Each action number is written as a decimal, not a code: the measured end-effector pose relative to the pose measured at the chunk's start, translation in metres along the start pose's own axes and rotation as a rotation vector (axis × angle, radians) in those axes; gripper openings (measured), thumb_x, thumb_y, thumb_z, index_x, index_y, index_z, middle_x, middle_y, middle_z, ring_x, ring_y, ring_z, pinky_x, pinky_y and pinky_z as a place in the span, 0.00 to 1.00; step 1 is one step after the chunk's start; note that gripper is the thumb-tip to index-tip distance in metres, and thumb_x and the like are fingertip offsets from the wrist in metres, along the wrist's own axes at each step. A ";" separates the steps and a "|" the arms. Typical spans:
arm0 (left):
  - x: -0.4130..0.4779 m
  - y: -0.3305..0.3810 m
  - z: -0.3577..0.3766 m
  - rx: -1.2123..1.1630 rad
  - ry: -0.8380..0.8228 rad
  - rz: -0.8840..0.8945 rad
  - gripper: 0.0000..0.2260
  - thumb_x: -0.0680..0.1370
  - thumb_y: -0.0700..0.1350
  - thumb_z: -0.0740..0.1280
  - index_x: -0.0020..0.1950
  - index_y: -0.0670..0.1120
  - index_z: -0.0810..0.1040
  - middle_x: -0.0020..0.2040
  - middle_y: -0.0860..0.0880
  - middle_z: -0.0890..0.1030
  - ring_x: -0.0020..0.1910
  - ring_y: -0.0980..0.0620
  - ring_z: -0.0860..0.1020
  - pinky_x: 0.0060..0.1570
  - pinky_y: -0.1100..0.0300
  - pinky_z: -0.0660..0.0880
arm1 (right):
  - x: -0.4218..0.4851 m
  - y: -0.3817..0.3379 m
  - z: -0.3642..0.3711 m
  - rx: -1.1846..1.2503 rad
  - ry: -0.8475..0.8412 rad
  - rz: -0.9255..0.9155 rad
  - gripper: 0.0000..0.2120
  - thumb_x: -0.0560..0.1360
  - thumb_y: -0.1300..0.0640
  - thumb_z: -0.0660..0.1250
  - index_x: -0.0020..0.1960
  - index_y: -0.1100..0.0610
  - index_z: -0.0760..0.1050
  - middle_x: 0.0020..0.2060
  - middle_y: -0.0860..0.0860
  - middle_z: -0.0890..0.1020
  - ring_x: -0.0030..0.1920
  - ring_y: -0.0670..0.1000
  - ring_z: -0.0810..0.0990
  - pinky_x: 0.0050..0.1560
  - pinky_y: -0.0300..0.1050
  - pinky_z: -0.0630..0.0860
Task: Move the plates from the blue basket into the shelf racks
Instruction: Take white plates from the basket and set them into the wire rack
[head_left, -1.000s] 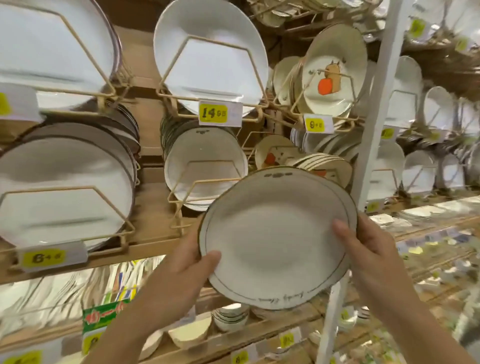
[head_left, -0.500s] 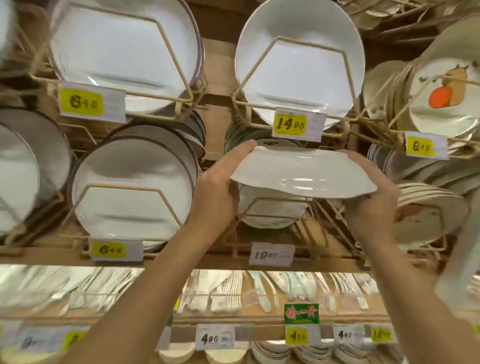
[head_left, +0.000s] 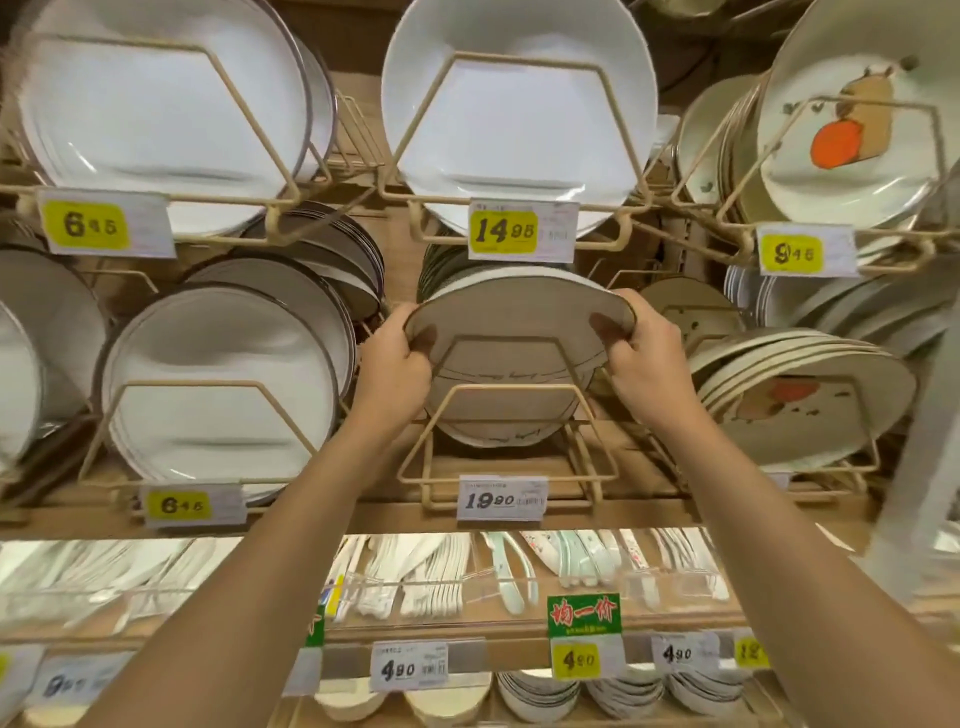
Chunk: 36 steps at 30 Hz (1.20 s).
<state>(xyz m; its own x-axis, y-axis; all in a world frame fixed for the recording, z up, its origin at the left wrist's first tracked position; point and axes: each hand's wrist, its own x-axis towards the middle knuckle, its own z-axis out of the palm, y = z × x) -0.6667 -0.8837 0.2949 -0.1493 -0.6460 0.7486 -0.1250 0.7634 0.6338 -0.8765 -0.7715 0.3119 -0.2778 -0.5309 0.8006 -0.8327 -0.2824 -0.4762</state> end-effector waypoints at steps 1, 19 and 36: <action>-0.001 0.000 0.001 0.007 -0.003 -0.021 0.16 0.76 0.30 0.59 0.59 0.43 0.77 0.50 0.50 0.80 0.52 0.53 0.76 0.46 0.71 0.70 | -0.001 0.000 0.001 -0.004 -0.015 0.038 0.16 0.77 0.69 0.58 0.59 0.54 0.75 0.47 0.49 0.79 0.48 0.49 0.76 0.44 0.36 0.69; -0.002 0.010 0.010 -0.776 -0.154 -0.358 0.27 0.82 0.62 0.47 0.55 0.49 0.82 0.51 0.47 0.85 0.50 0.52 0.84 0.40 0.63 0.80 | 0.005 0.008 0.029 1.011 -0.096 0.647 0.32 0.75 0.29 0.52 0.65 0.49 0.76 0.55 0.52 0.84 0.55 0.51 0.83 0.49 0.46 0.81; 0.006 -0.028 0.018 -0.718 -0.091 -0.353 0.23 0.78 0.64 0.53 0.61 0.54 0.79 0.59 0.47 0.82 0.62 0.48 0.79 0.67 0.44 0.70 | 0.020 0.016 0.051 0.629 0.186 0.706 0.18 0.83 0.52 0.50 0.64 0.57 0.73 0.56 0.52 0.79 0.51 0.49 0.77 0.45 0.40 0.75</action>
<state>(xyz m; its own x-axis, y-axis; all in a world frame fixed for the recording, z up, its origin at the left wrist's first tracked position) -0.6816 -0.9090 0.2775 -0.3017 -0.8230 0.4813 0.4764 0.3071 0.8239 -0.8708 -0.8271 0.3019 -0.7331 -0.6225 0.2741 -0.0507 -0.3518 -0.9347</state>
